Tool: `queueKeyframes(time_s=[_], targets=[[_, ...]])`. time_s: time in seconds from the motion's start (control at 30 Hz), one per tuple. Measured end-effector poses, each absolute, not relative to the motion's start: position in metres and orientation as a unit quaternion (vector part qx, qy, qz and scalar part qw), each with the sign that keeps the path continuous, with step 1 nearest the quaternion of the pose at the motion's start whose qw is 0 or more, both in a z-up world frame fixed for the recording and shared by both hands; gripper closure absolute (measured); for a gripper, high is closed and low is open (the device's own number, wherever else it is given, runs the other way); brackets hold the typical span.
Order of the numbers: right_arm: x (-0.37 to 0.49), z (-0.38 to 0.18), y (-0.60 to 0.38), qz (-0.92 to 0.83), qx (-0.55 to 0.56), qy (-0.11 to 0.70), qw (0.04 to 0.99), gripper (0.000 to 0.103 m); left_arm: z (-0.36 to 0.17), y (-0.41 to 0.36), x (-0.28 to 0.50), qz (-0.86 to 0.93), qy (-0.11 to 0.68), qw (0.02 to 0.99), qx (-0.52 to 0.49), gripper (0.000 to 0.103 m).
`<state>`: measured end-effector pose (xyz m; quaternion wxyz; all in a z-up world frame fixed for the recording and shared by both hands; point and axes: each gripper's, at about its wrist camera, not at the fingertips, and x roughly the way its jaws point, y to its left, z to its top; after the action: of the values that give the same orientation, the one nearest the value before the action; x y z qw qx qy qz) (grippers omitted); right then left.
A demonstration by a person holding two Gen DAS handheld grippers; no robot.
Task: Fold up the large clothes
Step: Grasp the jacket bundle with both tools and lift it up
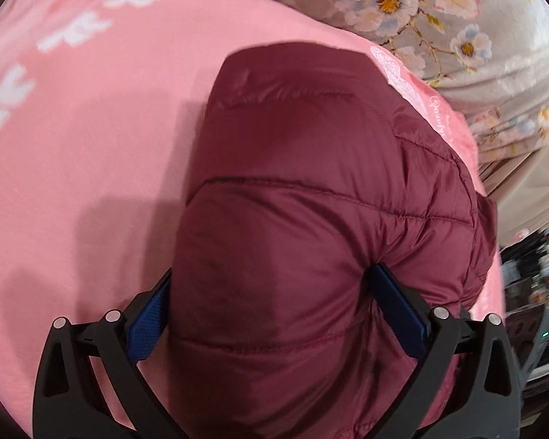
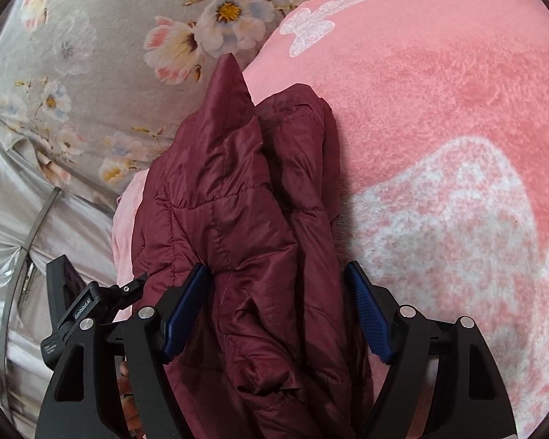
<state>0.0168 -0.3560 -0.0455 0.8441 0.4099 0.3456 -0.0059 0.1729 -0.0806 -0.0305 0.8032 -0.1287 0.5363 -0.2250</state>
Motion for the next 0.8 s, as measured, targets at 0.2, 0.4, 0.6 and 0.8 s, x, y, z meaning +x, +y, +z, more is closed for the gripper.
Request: queueKeyframes(time_s=[0.2, 0.4, 0.6, 0.8], targets=[[0.022, -0.048, -0.351, 0.021, 0.406, 0.331, 0.851, 0.028, -0.036, -0.083, 0.173, -0.243, 0.524, 0.805, -0.134, 0.005], [0.028, -0.052, -0.352, 0.040, 0.412, 0.325, 0.850, 0.039, -0.036, -0.088, 0.173, -0.249, 0.510, 0.813, -0.127, 0.005], [0.014, -0.049, -0.357, 0.060, 0.442, 0.309, 0.840, 0.080, -0.020, -0.088, 0.161, -0.267, 0.494, 0.821, -0.100, 0.025], [-0.026, -0.016, -0.344, 0.049, 0.425, 0.287, 0.857, 0.082, 0.019, -0.081, 0.134, -0.327, 0.474, 0.812, -0.098, 0.056]])
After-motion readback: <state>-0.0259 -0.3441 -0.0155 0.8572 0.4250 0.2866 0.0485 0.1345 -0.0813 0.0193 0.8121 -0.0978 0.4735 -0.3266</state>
